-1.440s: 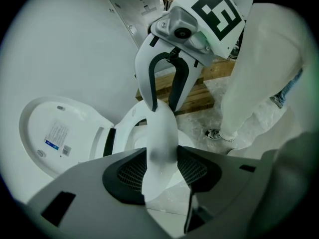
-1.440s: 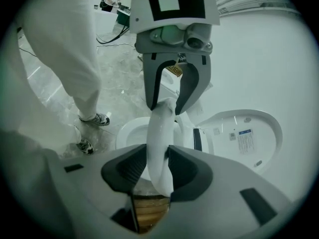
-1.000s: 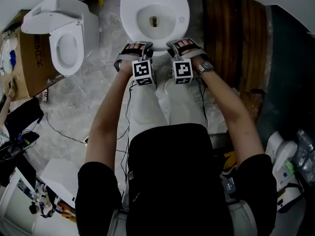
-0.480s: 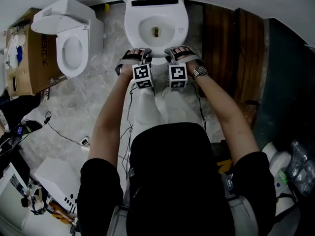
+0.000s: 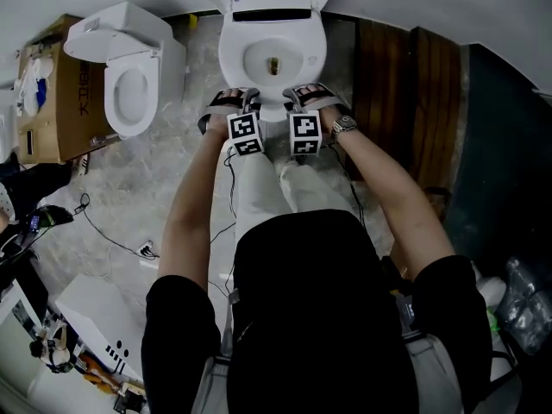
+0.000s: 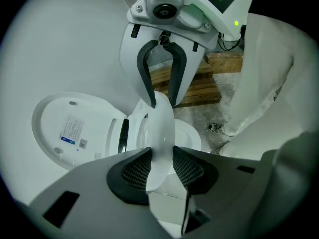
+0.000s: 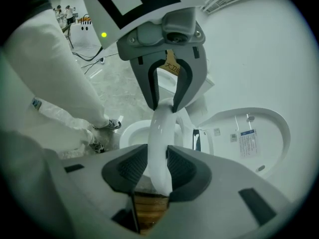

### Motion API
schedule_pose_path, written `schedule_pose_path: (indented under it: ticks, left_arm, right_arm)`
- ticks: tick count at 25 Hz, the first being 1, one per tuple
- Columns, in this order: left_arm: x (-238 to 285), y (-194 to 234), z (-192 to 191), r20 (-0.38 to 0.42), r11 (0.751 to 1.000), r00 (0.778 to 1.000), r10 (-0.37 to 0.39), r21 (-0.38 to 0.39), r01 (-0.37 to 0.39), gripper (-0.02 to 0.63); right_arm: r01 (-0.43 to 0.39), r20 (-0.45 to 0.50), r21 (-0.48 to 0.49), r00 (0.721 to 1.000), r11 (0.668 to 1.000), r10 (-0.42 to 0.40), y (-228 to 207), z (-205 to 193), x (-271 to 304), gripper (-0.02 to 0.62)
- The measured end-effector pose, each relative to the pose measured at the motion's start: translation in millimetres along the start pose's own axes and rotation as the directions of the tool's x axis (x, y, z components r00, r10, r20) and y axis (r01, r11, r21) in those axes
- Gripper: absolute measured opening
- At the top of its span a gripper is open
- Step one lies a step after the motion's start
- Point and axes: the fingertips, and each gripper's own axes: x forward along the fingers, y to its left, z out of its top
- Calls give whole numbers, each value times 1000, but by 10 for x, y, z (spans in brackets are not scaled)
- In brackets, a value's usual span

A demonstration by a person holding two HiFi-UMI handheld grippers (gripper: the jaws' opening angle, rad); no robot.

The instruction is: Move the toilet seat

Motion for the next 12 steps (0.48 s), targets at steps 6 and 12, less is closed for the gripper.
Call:
schedule_pose_path:
  ticks: [6,12]
  left_arm:
    - [-107,130,-8,-1,999,1000,3,-34,-3,141]
    - [-177,225,-15,4,1000,1000,8,-22,-8,137]
  right_arm:
    - [-8,2,14,1000,1000,8,-143,35,-88,130]
    - [-18,-11,21,1000,1000,18,-251,57,-142,130]
